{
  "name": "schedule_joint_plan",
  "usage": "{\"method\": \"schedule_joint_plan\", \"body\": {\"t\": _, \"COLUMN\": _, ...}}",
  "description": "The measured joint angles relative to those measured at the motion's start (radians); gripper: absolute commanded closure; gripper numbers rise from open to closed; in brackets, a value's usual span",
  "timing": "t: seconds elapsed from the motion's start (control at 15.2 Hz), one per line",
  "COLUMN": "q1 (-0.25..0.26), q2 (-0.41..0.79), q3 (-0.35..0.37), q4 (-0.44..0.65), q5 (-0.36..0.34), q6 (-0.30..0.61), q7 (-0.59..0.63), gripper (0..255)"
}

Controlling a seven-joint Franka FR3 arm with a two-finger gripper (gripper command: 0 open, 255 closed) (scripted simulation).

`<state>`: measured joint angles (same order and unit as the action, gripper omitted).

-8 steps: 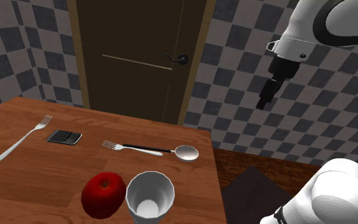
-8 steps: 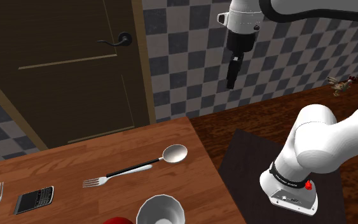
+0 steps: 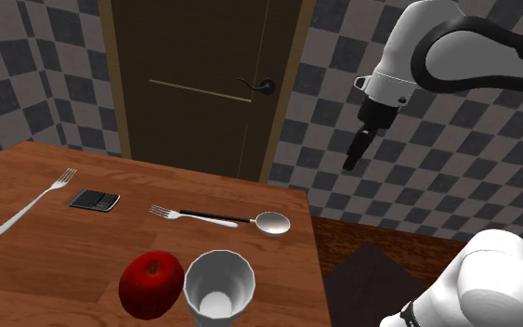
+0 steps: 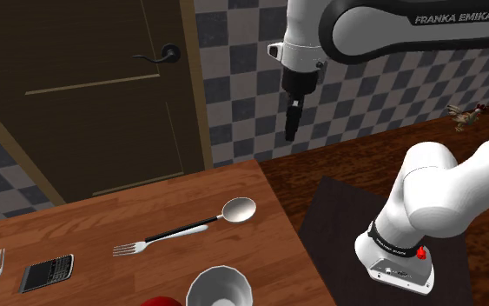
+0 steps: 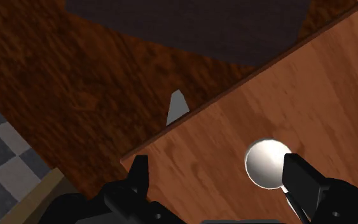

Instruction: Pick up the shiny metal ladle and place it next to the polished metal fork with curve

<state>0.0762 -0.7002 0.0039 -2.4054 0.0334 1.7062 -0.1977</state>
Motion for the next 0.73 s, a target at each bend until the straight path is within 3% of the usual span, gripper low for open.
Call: {"method": "schedule_joint_plan", "body": {"t": 0.73, "q1": 0.125, "q2": 0.282, "q3": 0.047, "q4": -0.017, "q5": 0.089, "q6": 0.347, "q7": -0.132, "gripper": 0}}
